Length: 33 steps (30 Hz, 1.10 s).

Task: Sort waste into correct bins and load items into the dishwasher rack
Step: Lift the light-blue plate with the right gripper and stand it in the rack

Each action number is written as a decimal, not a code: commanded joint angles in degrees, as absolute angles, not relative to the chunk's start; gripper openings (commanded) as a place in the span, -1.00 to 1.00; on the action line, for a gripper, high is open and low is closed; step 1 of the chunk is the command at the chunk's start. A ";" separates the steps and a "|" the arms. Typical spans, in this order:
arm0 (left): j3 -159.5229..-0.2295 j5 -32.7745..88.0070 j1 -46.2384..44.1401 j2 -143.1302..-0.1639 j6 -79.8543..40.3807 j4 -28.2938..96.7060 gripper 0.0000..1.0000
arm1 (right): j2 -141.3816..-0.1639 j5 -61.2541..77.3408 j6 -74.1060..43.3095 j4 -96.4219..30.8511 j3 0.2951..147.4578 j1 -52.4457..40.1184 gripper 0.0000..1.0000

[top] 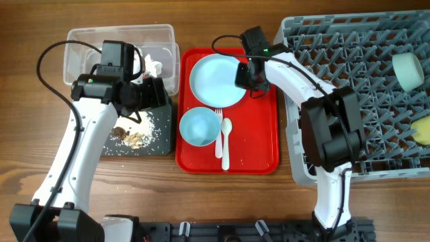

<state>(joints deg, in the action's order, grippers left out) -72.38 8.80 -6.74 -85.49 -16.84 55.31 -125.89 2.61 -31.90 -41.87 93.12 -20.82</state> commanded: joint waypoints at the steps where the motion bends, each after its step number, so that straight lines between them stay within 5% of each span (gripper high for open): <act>1: -72.77 8.27 -6.96 -85.19 -17.39 55.35 0.61 | -123.11 1.10 -29.74 -41.78 95.09 -17.85 -0.91; 8: -72.77 8.27 -6.96 -85.19 -17.39 55.18 0.63 | -105.51 -0.93 -3.07 -40.99 100.33 -8.16 -0.91; 15: -72.77 8.25 -6.96 -85.19 -17.37 54.89 0.65 | -97.65 -30.46 19.09 -35.46 100.27 1.83 -0.91; 18: -72.77 8.27 -6.96 -85.19 -17.39 54.70 0.65 | -99.18 -50.54 19.53 -29.52 99.66 4.93 -0.91; 33: -72.77 8.27 -6.96 -85.19 -17.39 54.72 0.68 | -113.47 -57.17 18.61 -26.17 99.61 9.08 -0.91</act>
<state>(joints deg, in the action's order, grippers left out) -72.38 8.80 -6.74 -85.49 -16.84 54.85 -110.48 -54.13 18.76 -26.50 99.92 8.95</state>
